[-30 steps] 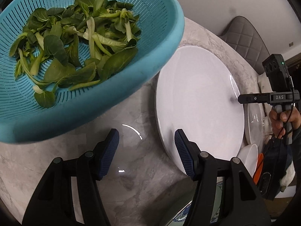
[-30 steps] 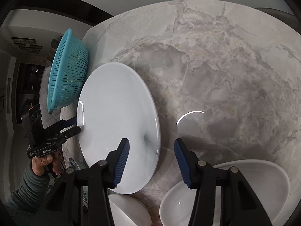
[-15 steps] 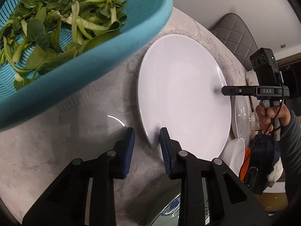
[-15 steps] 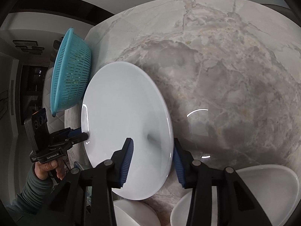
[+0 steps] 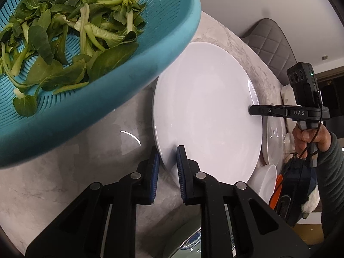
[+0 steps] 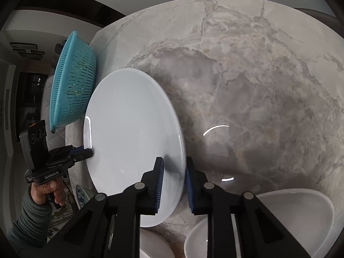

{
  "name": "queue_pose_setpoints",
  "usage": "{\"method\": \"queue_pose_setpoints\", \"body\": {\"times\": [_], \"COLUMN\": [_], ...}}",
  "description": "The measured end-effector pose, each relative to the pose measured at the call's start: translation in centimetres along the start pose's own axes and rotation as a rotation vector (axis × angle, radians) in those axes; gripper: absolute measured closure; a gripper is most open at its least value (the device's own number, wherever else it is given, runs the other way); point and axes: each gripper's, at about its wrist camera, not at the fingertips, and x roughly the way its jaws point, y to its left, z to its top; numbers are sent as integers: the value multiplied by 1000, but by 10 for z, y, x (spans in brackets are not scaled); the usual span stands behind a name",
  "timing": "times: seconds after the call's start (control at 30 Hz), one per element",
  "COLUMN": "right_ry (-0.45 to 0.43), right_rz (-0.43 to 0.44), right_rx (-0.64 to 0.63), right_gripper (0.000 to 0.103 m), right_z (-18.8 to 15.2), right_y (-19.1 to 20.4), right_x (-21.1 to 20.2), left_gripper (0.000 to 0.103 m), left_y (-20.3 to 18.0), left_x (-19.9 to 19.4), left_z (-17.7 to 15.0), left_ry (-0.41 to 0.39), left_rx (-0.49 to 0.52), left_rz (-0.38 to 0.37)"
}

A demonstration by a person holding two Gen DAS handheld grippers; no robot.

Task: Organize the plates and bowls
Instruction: 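Close the left tool on the plate rim while the right tool grips the opposite rim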

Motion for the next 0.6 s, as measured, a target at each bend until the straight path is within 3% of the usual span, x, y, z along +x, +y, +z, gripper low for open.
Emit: {"method": "queue_pose_setpoints", "body": {"times": [0.13,0.6], "right_ry": [-16,-67], "right_rz": [-20,-48], "right_rx": [-8,2], "right_gripper": [84,84], "right_z": [-2,-2], "right_y": [3,3], "right_x": [0,-9], "left_gripper": [89,89], "left_y": [10,-1], "left_x": [-19,-22], "left_z": [-12,-9], "left_ry": [-8,-30], "left_rx": [2,12], "left_rz": [32,48]}}
